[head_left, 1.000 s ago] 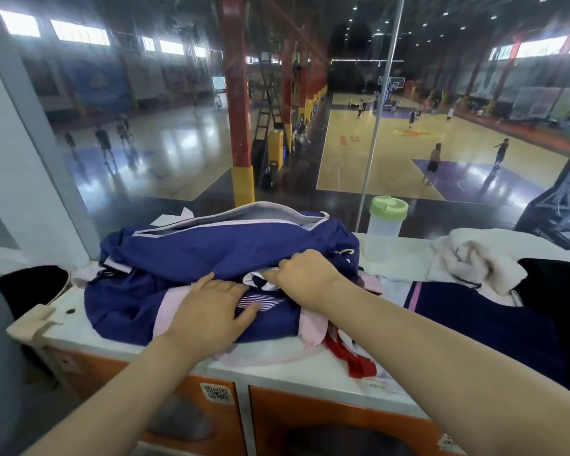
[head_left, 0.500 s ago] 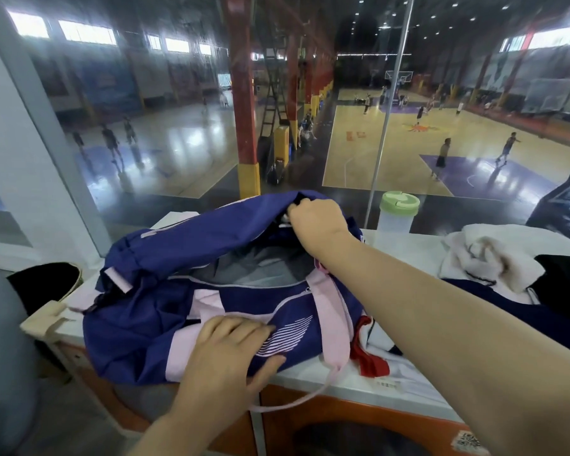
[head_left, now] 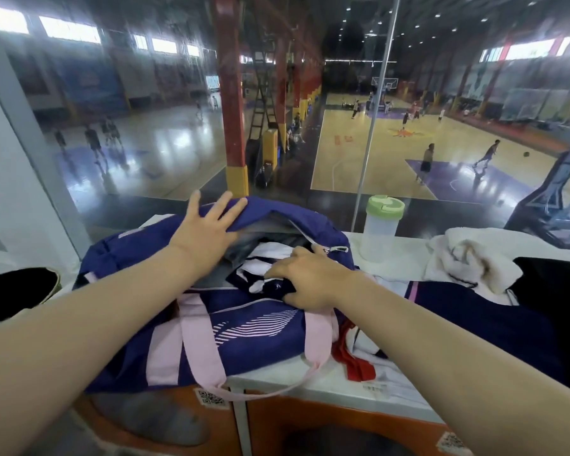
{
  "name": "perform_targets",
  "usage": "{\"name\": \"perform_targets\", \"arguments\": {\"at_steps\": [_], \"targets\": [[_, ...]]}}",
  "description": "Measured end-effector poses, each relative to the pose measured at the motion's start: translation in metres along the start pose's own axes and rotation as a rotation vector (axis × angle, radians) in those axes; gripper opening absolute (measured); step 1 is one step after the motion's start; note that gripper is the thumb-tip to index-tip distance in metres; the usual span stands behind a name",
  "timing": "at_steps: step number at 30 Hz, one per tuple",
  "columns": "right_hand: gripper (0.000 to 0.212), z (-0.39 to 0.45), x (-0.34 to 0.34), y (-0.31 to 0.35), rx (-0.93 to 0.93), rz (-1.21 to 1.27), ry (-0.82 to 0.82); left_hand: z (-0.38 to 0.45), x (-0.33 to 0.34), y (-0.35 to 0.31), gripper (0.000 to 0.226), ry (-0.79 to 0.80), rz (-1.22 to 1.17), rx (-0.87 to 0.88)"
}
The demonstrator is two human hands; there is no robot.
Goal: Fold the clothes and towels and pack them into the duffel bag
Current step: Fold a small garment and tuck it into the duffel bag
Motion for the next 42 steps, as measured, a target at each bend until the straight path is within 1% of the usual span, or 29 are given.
{"name": "perform_targets", "arguments": {"at_steps": [2,3,6,9,13,18,20,22,23,24,25,28,29,31,32,33,35,36,37,38,40,42], "targets": [[0.056,-0.001,0.005,-0.006,0.007,0.108,0.051,0.012,0.003,0.011,0.074,0.041,-0.006,-0.089],[0.058,-0.001,0.006,-0.006,0.004,0.11,0.066,0.018,0.005,0.017,0.078,0.066,-0.039,-0.119],[0.059,0.002,0.01,-0.003,-0.02,-0.012,0.053,0.03,0.006,0.031,0.079,0.118,-0.156,-0.139],[0.06,0.009,0.013,0.0,-0.031,-0.07,0.034,0.04,0.0,0.041,0.077,0.078,-0.234,-0.107],[0.057,0.023,0.014,0.006,-0.007,-0.007,0.029,0.045,-0.008,0.045,0.079,0.066,-0.208,-0.096],[0.049,0.059,0.019,0.017,0.018,-0.053,0.009,0.049,-0.021,0.048,0.076,0.019,-0.219,-0.078],[0.043,0.071,0.02,0.019,0.1,-0.081,0.007,0.05,-0.022,0.049,0.075,-0.008,-0.235,-0.073],[0.039,0.095,0.024,0.011,0.287,-0.032,0.035,0.05,-0.018,0.051,0.074,-0.036,-0.252,-0.076],[0.04,0.103,0.025,0.007,0.394,-0.005,0.098,0.05,-0.015,0.053,0.073,-0.048,-0.264,-0.084],[0.043,0.111,0.027,0.002,0.478,-0.006,0.17,0.049,-0.012,0.056,0.073,-0.053,-0.28,-0.093],[0.047,0.114,0.027,-0.002,0.538,-0.026,0.209,0.049,-0.009,0.058,0.073,-0.059,-0.292,-0.102],[0.045,0.105,0.019,-0.008,0.645,-0.178,0.155,0.048,0.0,0.062,0.078,-0.08,-0.324,-0.11],[0.043,0.102,0.016,-0.01,0.655,-0.195,0.127,0.048,0.001,0.062,0.079,-0.088,-0.329,-0.104],[0.046,0.105,0.014,-0.016,0.686,-0.153,0.141,0.05,-0.001,0.058,0.078,-0.095,-0.324,-0.095],[0.051,0.107,0.014,-0.017,0.687,-0.117,0.147,0.051,-0.003,0.055,0.078,-0.089,-0.319,-0.099],[0.056,0.112,0.017,-0.019,0.646,-0.09,0.13,0.052,-0.005,0.052,0.078,-0.076,-0.321,-0.105],[0.067,0.106,0.018,-0.013,0.52,0.002,0.038,0.05,-0.008,0.047,0.081,-0.03,-0.355,-0.118],[0.066,0.095,0.016,-0.007,0.458,0.069,-0.026,0.048,-0.008,0.044,0.082,-0.018,-0.377,-0.121],[0.061,0.083,0.013,-0.003,0.396,0.141,-0.102,0.046,-0.009,0.041,0.081,-0.027,-0.392,-0.122],[0.053,0.068,0.009,0.0,0.336,0.217,-0.182,0.044,-0.01,0.037,0.077,-0.073,-0.399,-0.12],[0.035,0.041,0.0,-0.004,0.266,0.291,-0.321,0.036,-0.014,0.028,0.064,-0.262,-0.417,-0.109],[0.027,0.02,-0.007,-0.018,0.253,0.224,-0.372,0.029,-0.019,0.016,0.049,-0.44,-0.407,-0.085]]}}
Point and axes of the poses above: each hand's wrist, its own z-axis towards the middle knuckle, its own x-axis out of the palm, y = z × x, the point moved 3 cm from there along z, towards the middle knuckle, and after that the axes turned 9 degrees about z, right-handed, at the moved point
